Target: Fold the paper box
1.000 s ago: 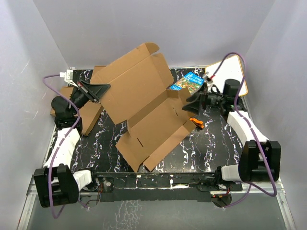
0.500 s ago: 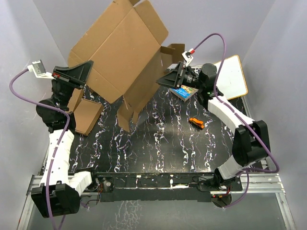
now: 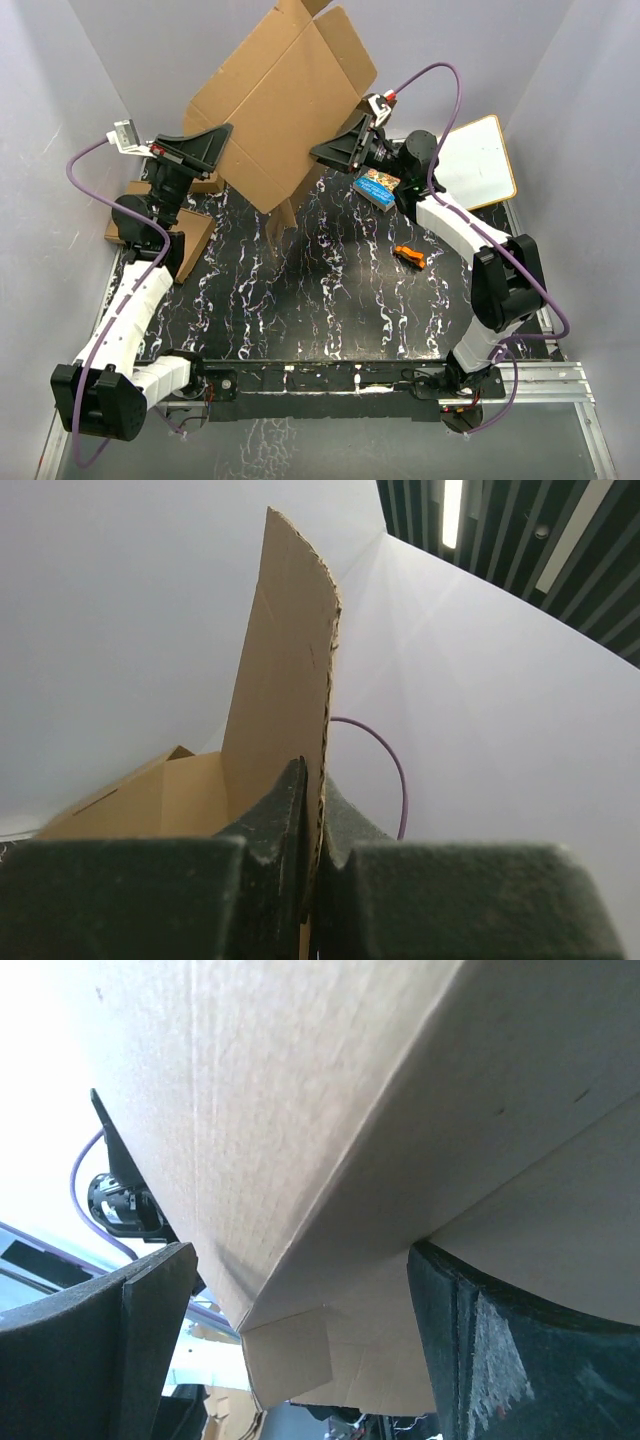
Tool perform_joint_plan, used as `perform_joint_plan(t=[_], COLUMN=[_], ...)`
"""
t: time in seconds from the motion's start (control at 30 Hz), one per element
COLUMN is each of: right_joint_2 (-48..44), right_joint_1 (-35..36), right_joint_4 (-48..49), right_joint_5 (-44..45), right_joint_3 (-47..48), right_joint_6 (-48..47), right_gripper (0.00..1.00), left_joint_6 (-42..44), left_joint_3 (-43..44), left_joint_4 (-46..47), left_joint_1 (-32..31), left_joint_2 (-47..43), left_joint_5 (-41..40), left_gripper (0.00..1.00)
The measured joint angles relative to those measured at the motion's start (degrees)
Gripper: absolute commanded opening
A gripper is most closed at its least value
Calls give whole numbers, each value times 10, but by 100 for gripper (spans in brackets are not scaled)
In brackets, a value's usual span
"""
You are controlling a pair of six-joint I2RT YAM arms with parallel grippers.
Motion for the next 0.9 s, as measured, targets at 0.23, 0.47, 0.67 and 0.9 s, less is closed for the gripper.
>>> perform_joint_plan(t=[0.23,0.47,0.67,0.9], right_joint_2=[1,1,-3,-5], right_joint_1=[-1,-2,-6,-6], right_joint_4=[56,71,72,98], right_joint_5=[8,10,19,28], right_joint_3=[-18,-22,-40,-79], right_joint_6=[31,35,26,53], right_gripper=[70,33,8,39], left_joint_6=[-4,-6,18,26], left_joint_3=[-18,-42,-58,-70], left_joint_4=[8,-8,-55,-58], left_joint_1=[-29,-37,-37,-37], left_joint_2=[13,13,12,16], left_joint_5=[-29,-51,-77,-71], left_gripper=[0,0,0,0])
